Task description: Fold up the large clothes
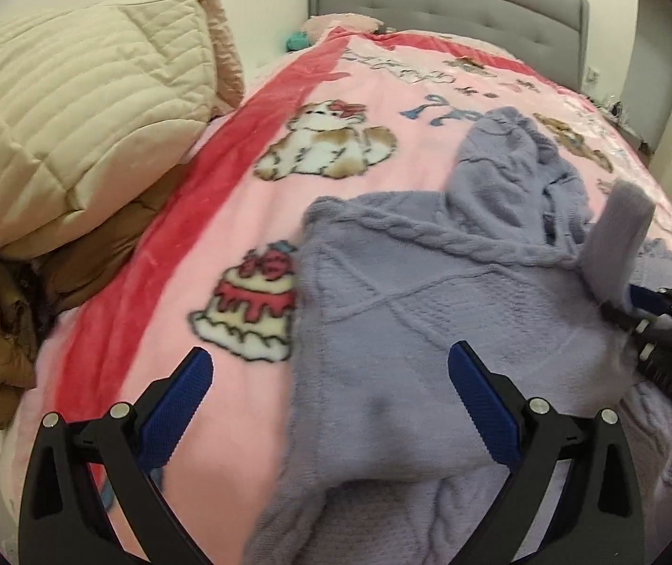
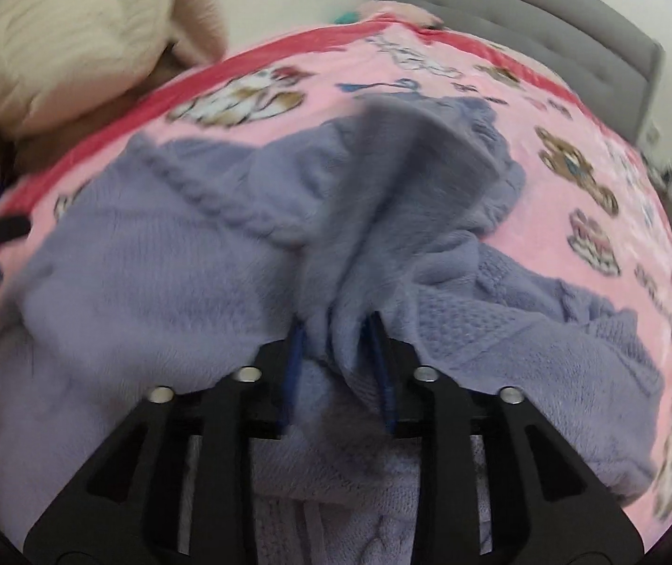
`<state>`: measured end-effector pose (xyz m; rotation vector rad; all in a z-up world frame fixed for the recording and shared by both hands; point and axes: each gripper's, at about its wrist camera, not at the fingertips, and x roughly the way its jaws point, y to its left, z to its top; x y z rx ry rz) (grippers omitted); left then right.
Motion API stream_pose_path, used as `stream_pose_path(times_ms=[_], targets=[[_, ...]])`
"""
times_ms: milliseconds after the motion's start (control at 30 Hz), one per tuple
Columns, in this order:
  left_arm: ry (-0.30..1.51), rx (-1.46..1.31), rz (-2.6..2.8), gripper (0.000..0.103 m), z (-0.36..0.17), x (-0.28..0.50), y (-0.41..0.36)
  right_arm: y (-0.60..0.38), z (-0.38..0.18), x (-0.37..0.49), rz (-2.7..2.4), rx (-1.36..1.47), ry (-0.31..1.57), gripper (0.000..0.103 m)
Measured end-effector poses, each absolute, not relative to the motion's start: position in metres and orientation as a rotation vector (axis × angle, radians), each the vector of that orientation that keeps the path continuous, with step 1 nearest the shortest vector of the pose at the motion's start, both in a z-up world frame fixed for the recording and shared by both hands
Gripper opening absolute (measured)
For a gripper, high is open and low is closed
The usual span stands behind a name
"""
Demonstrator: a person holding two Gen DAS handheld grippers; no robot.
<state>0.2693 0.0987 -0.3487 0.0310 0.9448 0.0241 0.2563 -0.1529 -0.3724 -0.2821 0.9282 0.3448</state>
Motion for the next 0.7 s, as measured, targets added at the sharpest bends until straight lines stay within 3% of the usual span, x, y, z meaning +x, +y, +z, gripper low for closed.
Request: stream_pose_path(times_ms=[100, 200, 500, 600, 667, 700], targets=[[0.941, -0.030, -0.036, 0.099, -0.348, 0.270, 0.092, -0.153, -0.360, 0.241, 0.433, -0.334, 0.893, 0.044], [0.961, -0.128, -0.139, 0.099, -0.350, 0.276, 0.079, -0.164, -0.340, 0.216, 0.454, -0.433, 0.829, 0.056], [1.155, -0.451, -0.341, 0.099, -0.384, 0.307, 0.016, -0.225, -0.356, 0.212, 0.332, -0.902, 0.840, 0.054], [1.207, -0.594, -0.331, 0.098, -0.403, 0.314, 0.008, -0.238, -0.372, 0.219, 0.336, -0.988, 0.870, 0.049], [1.170, -0.679, -0.292, 0.097, -0.409, 0.314, 0.008, -0.242, -0.380, 0.220, 0.356, -1.023, 0.886, 0.035], [1.155, -0.704, -0.284, 0.090, -0.410, 0.315, 0.009, -0.243, -0.383, 0.222, 0.370, -1.025, 0.902, 0.020]])
